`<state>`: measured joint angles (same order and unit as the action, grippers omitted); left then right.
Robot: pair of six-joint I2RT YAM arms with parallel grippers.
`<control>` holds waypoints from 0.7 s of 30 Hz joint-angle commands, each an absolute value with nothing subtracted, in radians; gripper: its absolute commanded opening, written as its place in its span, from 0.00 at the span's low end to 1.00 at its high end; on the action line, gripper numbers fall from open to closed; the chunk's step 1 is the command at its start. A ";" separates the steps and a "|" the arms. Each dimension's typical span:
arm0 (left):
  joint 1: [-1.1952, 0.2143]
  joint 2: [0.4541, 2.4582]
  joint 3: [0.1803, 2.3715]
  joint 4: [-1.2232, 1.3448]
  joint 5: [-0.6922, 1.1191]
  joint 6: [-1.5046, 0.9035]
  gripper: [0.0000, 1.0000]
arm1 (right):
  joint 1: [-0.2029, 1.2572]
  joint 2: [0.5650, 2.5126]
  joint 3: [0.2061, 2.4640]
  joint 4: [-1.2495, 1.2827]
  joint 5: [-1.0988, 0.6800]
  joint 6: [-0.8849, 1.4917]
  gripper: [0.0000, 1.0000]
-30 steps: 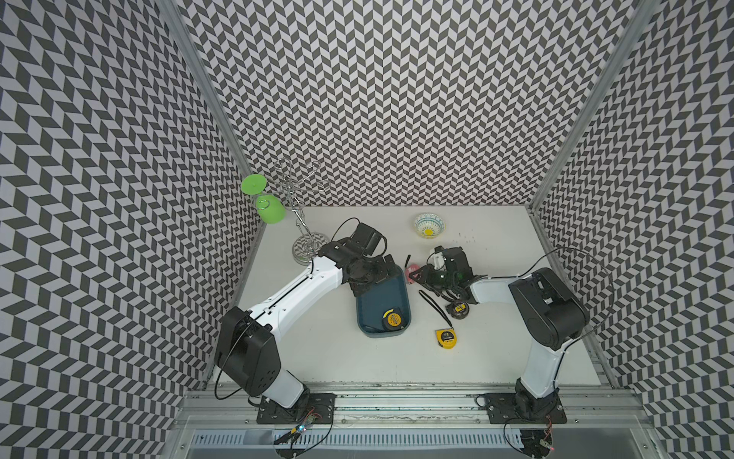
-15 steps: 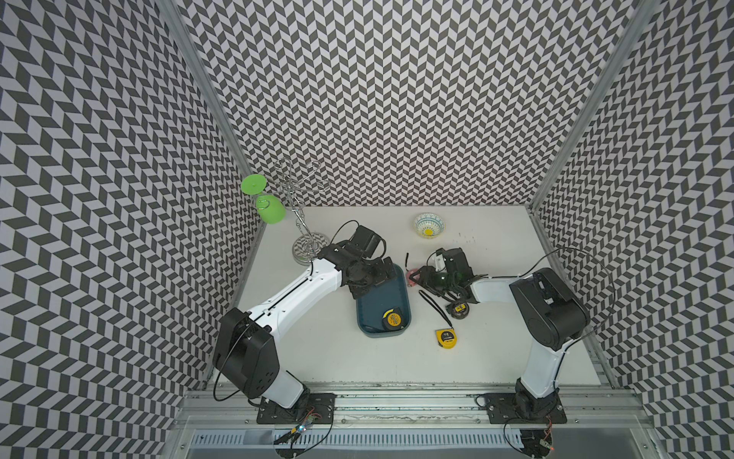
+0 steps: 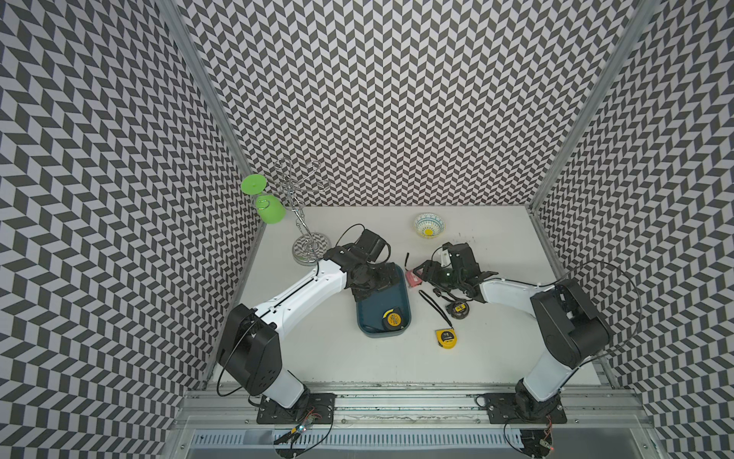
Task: Take the tape measure out of the storage box
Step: Place the tape measure at the center of the board, then pick up the tape measure from the storage box.
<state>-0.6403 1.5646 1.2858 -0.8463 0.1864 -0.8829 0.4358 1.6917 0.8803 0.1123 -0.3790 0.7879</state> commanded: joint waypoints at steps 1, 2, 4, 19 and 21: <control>-0.680 1.589 1.272 -0.862 0.169 -0.859 1.00 | 0.435 1.613 0.860 0.086 -0.341 0.766 0.73; -0.691 1.594 1.266 -0.862 0.170 -0.863 0.99 | 0.435 1.596 0.852 0.078 -0.338 0.765 0.75; -0.708 1.602 1.253 -0.861 0.172 -0.874 1.00 | 0.436 1.562 0.840 0.067 -0.335 0.770 0.78; -0.752 1.660 1.187 -0.861 0.191 -0.989 1.00 | 0.436 1.350 0.726 0.017 -0.331 0.794 0.98; -0.765 1.684 1.203 -0.881 0.181 -0.998 1.00 | 0.435 1.327 0.709 0.016 -0.328 0.800 1.00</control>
<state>-0.7444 1.6543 1.1915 -0.8509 0.1879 -0.9684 0.4355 1.3670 0.7311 0.0090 -0.3401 0.7933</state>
